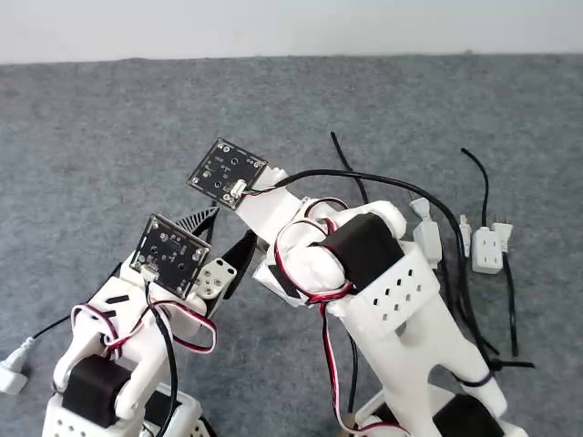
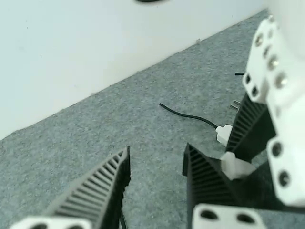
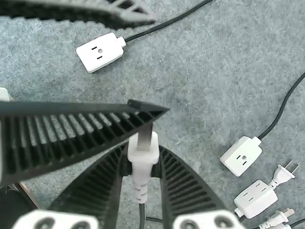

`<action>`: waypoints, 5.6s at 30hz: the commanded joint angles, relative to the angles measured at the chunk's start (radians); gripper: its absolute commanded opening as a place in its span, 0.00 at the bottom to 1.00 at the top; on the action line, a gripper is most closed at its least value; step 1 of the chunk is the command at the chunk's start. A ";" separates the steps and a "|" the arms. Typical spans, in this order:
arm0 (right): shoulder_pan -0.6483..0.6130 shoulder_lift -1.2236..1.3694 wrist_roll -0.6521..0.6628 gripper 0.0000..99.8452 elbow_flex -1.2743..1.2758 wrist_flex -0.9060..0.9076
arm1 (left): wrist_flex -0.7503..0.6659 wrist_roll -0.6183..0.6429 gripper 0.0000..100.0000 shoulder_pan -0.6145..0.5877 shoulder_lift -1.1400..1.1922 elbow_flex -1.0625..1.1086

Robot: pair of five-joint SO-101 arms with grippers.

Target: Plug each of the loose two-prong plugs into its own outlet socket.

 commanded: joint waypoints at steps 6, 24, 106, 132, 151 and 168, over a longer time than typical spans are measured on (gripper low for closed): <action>-0.005 -0.036 0.005 0.01 -0.031 0.041 | 0.011 0.015 0.19 0.026 0.002 -0.053; -0.007 -0.031 0.002 0.01 -0.032 0.038 | 0.035 0.014 0.19 0.029 0.002 -0.096; -0.099 0.460 -0.540 0.01 -0.101 -0.367 | -0.213 0.103 0.19 -0.905 0.011 -0.007; -0.285 0.892 -0.539 0.01 -0.422 -0.239 | -0.130 0.104 0.19 -1.013 0.005 -0.050; -0.245 0.905 0.057 0.01 -0.516 -0.134 | -0.086 0.081 0.19 -1.008 0.003 -0.134; -0.303 1.012 0.109 0.01 -0.549 -0.186 | -0.092 0.052 0.19 -1.013 0.003 -0.182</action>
